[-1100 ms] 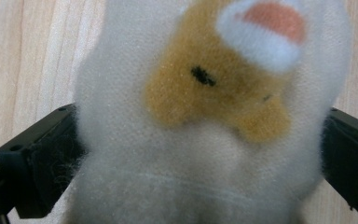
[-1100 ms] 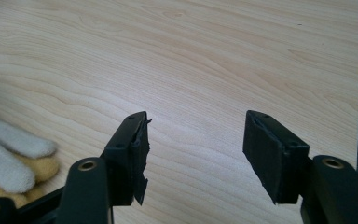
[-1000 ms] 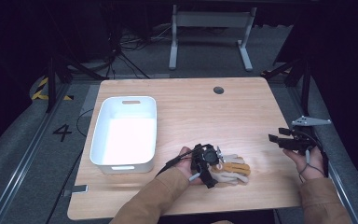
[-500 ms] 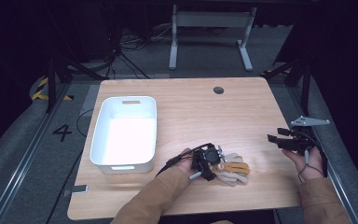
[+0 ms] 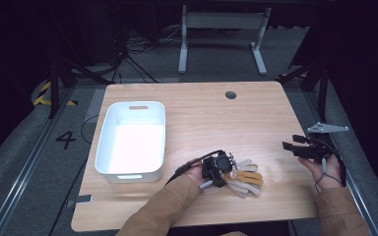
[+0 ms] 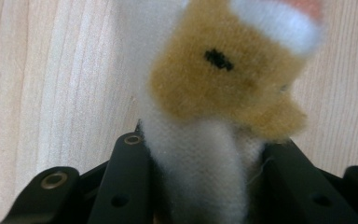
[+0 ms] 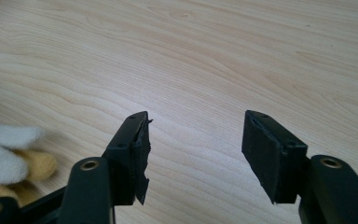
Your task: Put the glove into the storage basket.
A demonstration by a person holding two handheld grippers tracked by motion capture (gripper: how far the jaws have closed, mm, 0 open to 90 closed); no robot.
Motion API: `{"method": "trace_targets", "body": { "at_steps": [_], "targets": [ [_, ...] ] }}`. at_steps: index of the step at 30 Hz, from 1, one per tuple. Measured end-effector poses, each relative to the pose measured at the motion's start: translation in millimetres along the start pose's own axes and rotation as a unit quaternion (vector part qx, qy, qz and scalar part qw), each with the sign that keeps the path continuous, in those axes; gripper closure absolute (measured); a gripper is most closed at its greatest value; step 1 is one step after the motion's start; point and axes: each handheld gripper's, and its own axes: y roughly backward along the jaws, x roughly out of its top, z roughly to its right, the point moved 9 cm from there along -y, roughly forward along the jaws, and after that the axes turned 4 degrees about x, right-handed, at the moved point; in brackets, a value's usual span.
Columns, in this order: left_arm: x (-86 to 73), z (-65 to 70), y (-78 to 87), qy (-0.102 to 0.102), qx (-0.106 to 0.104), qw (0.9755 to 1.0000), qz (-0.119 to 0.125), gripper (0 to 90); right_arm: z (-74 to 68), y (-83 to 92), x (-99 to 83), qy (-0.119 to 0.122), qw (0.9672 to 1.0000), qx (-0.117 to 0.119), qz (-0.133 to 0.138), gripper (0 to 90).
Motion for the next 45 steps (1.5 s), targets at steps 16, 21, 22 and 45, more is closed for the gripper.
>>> {"method": "trace_targets", "body": {
  "at_steps": [16, 21, 22, 45],
  "targets": [
    [5.7, -1.2, 10.2, 0.058, -0.030, 0.9978, -0.003, 69.6, 3.5, 6.1, 2.7, -0.001, 0.9999, -0.006, 0.008, 42.2],
    [8.6, -4.4, 20.2, 0.063, -0.031, 0.9974, 0.014, 69.5, 7.9, 3.7, -1.5, -0.007, 1.0000, -0.006, -0.001, 42.2],
    [10.8, -5.0, 24.3, 0.067, -0.034, 0.9970, 0.019, 69.5, 8.9, 3.2, -2.1, -0.007, 1.0000, -0.006, -0.001, 42.2],
    [35.4, -4.8, 75.3, 0.035, -0.024, 0.9967, 0.070, 69.2, 17.7, -5.0, -7.0, -0.021, 0.9997, 0.003, -0.009, 43.4]
  ]
}}
